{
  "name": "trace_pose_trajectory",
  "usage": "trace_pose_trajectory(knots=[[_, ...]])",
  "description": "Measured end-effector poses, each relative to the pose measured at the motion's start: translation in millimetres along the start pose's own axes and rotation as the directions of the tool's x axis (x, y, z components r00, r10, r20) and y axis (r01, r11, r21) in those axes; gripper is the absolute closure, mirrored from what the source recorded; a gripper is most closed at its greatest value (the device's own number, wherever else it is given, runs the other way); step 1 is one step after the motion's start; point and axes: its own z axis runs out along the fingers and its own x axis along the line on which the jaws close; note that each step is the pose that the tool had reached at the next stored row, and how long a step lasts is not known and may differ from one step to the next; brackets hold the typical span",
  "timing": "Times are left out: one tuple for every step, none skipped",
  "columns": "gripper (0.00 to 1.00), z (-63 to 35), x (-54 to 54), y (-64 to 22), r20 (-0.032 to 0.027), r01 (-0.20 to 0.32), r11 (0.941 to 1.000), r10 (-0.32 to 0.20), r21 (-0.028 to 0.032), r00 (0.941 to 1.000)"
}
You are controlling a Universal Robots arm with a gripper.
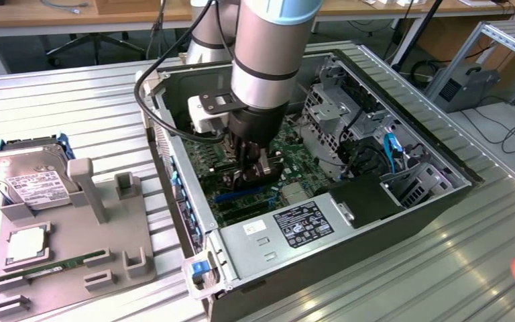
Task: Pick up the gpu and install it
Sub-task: 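Insert the gpu into the slot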
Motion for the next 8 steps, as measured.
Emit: trace_pose_trajectory(knots=[[0.74, 0.3, -1.3, 0.0, 0.0001, 0.000, 1.0000, 0.000, 0.0000, 1.0000], [0.74, 0.5, -2.1, -0.1, 0.0000, 0.000, 1.0000, 0.000, 0.0000, 1.0000], [0.74, 0.8, -2.5, -0.1, 0.0001, 0.000, 1.0000, 0.000, 0.0001, 1.0000], [0.74, 1.2, -2.5, 0.4, 0.0000, 0.000, 1.0000, 0.000, 0.0000, 1.0000], [0.74, 1.6, -2.6, 1.2, 0.0000, 0.000, 1.0000, 0.000, 0.0000, 1.0000], [0.74, 1.8, -2.6, 2.0, 0.0001, 0.000, 1.0000, 0.000, 0.0001, 1.0000], [0.74, 1.9, -2.6, 2.3, 0.0000, 0.000, 1.0000, 0.000, 0.0000, 1.0000], [0.74, 1.9, -2.6, 2.4, 0.0000, 0.000, 1.0000, 0.000, 0.0000, 1.0000]])
